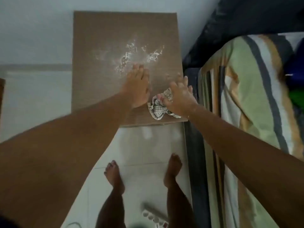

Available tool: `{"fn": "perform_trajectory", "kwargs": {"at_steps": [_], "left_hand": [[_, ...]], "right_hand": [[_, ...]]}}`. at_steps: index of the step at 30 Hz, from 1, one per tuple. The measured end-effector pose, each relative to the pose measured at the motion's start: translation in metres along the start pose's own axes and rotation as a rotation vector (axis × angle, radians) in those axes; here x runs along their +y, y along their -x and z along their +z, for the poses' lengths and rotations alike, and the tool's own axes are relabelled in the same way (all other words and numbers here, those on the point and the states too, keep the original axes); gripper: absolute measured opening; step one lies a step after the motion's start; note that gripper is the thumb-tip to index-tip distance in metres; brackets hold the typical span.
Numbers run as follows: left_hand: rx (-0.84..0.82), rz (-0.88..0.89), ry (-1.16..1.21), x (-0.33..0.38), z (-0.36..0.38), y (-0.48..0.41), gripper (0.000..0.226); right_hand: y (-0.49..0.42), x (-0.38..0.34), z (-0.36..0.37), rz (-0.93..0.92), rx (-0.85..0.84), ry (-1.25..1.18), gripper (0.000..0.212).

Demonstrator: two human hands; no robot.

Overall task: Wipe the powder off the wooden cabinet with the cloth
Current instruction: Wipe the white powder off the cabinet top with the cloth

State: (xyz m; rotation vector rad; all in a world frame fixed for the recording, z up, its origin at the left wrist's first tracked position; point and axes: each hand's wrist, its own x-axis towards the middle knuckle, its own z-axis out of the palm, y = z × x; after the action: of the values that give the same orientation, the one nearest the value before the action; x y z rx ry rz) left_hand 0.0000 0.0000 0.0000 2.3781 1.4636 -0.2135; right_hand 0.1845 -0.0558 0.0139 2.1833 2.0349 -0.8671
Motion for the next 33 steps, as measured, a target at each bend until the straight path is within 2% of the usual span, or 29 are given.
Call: {"fn": "perform_trajectory", "kwargs": {"at_steps": [4,8,10,13,15,19,24,30,33], "left_hand": [[0.023,0.006,0.01,-0.001,0.04,-0.033,0.072],[0.023,0.047,-0.017,-0.007,0.059,-0.045,0.071],[0.055,0.069,-0.02,-0.015,0.063,-0.05,0.068],[0.113,0.091,-0.003,-0.024,0.064,-0.055,0.064],[0.141,0.079,0.021,-0.028,0.064,-0.059,0.065],[0.195,0.063,0.057,-0.031,0.067,-0.062,0.069],[0.222,0.037,0.06,-0.034,0.069,-0.064,0.067],[0.237,0.054,0.05,-0.039,0.074,-0.066,0.066],[0.257,0.063,0.07,-0.041,0.077,-0.066,0.065]], "right_hand": [[-0.01,0.014,0.041,-0.062,-0.009,0.119,0.093],[-0.008,0.027,0.073,-0.105,0.179,0.124,0.098],[-0.007,0.031,0.084,-0.129,0.218,0.106,0.085],[-0.01,0.039,0.096,-0.208,0.308,0.037,0.05],[-0.013,0.042,0.097,-0.239,0.346,-0.065,0.05],[-0.027,0.042,0.063,-0.244,0.449,-0.268,0.064],[-0.111,0.027,-0.017,-0.201,0.563,-0.354,0.051],[-0.256,-0.003,-0.087,-0.165,0.563,-0.268,0.043],[-0.305,-0.011,-0.085,-0.084,0.504,-0.135,0.053]]}}
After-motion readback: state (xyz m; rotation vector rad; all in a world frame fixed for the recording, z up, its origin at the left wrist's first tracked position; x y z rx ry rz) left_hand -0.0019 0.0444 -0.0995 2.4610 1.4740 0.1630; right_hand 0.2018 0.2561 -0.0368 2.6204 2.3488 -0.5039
